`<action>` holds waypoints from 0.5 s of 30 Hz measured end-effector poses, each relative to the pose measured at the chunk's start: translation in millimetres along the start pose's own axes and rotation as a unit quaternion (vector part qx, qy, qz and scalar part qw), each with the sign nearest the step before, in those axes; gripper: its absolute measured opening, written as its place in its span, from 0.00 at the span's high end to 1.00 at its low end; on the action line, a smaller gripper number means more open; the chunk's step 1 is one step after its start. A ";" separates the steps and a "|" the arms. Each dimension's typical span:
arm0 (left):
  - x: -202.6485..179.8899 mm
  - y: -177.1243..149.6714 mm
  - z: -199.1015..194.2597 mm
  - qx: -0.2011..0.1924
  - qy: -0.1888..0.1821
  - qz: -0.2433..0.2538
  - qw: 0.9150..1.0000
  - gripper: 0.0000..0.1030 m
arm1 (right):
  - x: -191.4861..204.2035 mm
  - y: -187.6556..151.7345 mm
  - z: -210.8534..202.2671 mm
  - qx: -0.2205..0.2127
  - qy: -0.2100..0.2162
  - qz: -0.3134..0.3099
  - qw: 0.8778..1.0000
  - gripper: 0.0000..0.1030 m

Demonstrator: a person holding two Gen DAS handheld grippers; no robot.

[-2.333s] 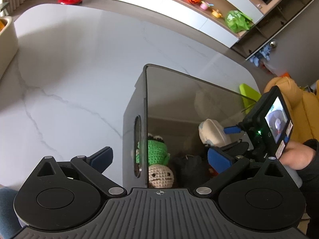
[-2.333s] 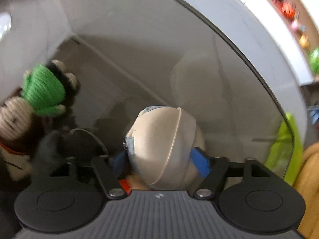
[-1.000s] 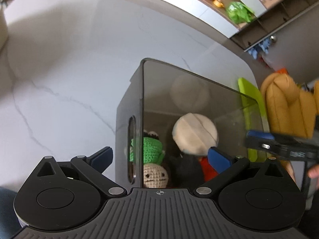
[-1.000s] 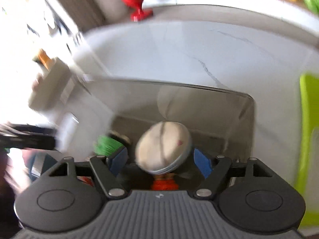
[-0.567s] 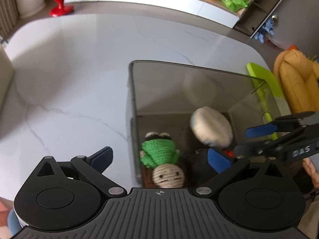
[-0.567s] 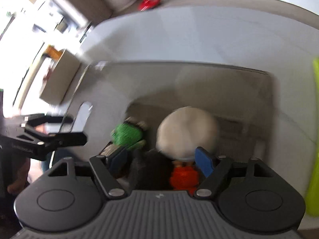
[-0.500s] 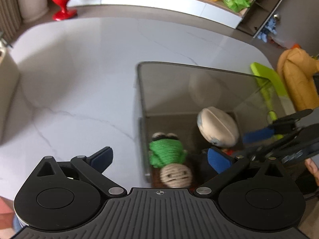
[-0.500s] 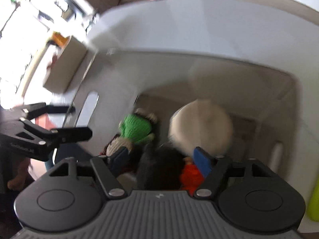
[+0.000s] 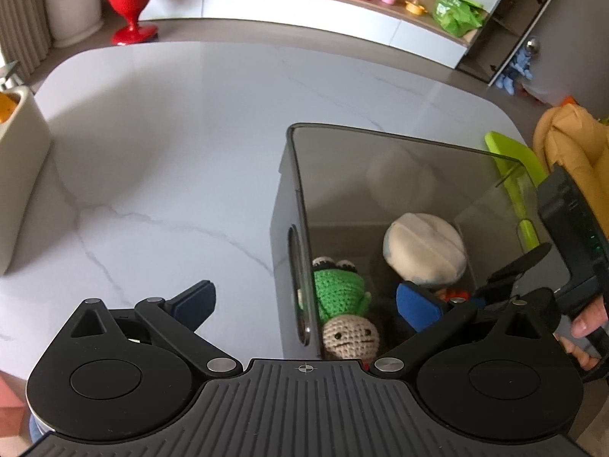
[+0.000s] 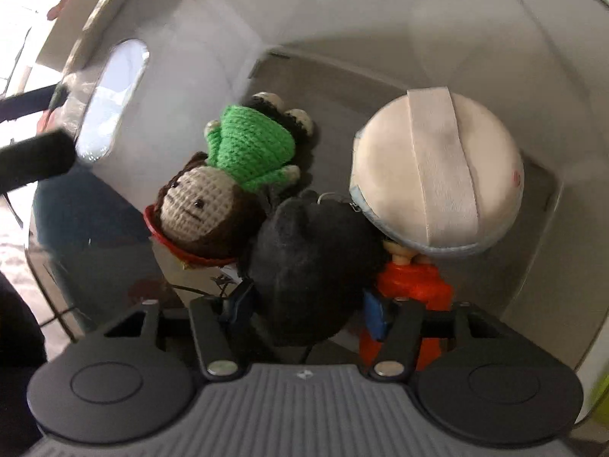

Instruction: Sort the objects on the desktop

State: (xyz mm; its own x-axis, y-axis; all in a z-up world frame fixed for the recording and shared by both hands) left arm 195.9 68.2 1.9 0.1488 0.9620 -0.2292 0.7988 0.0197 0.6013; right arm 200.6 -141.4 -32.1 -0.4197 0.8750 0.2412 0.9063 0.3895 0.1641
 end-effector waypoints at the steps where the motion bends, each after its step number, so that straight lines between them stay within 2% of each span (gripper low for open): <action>1: -0.9 -0.2 0.3 0.001 -0.002 0.000 1.000 0.00 | -1.6 0.1 -3.2 -0.007 -0.016 0.000 1.000 0.46; 3: -2.7 -0.7 0.8 0.003 -0.007 0.000 1.000 0.00 | -7.6 -1.0 -5.2 -0.008 -0.038 -0.003 0.999 0.46; 7: -5.9 -1.6 2.1 0.007 -0.014 -0.001 1.000 0.00 | -14.9 -4.4 -6.7 -0.012 -0.029 0.017 0.999 0.43; 9: -6.8 -0.9 3.0 0.009 -0.014 -0.002 1.000 0.00 | -16.2 -5.2 -10.0 -0.016 -0.020 0.034 0.999 0.38; 12: -4.2 2.2 1.1 0.006 -0.017 -0.006 1.000 0.00 | -18.5 -4.7 -26.0 -0.044 0.012 0.055 0.997 0.37; 15: 9.9 11.1 -0.6 0.001 -0.032 -0.049 0.998 0.00 | -20.3 -4.3 -61.5 -0.114 0.033 0.060 0.991 0.32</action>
State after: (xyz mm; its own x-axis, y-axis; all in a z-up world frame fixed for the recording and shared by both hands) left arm 205.9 78.1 6.8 0.1072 0.9359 -0.3356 0.8127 0.1120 0.5719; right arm 202.1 -178.5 21.1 -0.3177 0.8880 0.3323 0.9185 0.2012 0.3403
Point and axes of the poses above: each gripper's, at about its wrist camera, not at the fingertips, and z roughly the way its jaws point, x to its left, y to its top, the point moved 4 cm from there along z, roughly the way its jaws point, and after that the axes turned 11 degrees about -x, right-handed, at the moved point
